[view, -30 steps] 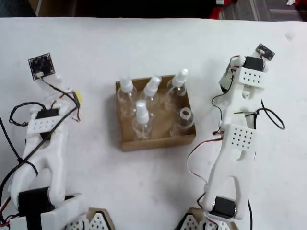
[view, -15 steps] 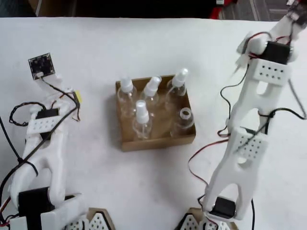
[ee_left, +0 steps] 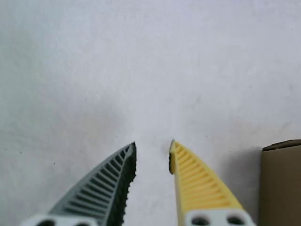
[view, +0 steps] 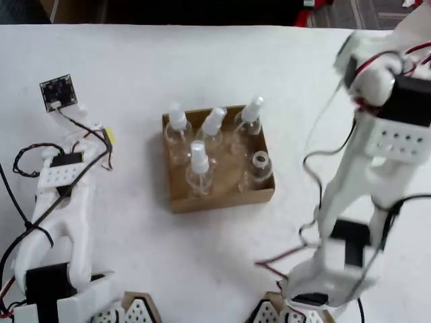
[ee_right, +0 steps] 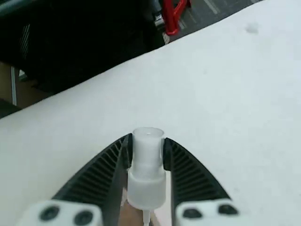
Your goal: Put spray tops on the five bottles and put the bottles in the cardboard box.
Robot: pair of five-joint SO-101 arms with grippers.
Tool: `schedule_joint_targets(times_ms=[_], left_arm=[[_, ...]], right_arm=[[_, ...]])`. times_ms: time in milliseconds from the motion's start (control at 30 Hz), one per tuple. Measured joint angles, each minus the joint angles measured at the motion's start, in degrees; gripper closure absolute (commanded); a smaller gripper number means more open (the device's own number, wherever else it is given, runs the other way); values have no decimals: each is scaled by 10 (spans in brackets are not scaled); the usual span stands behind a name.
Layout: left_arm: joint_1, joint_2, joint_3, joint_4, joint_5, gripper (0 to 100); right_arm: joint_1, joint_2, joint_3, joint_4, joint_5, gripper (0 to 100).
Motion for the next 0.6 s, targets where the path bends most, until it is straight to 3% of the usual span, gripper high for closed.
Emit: schedule_joint_targets(times_ms=[100, 367, 600], left_arm=[[0, 0, 0, 0, 0, 883], [0, 0, 0, 0, 0, 883], [0, 0, 0, 0, 0, 883]], right_arm=[[-29, -96, 113, -18, 0, 983], [-58, -289, 318, -195, 5, 983], [-119, -425, 554, -392, 95, 983]])
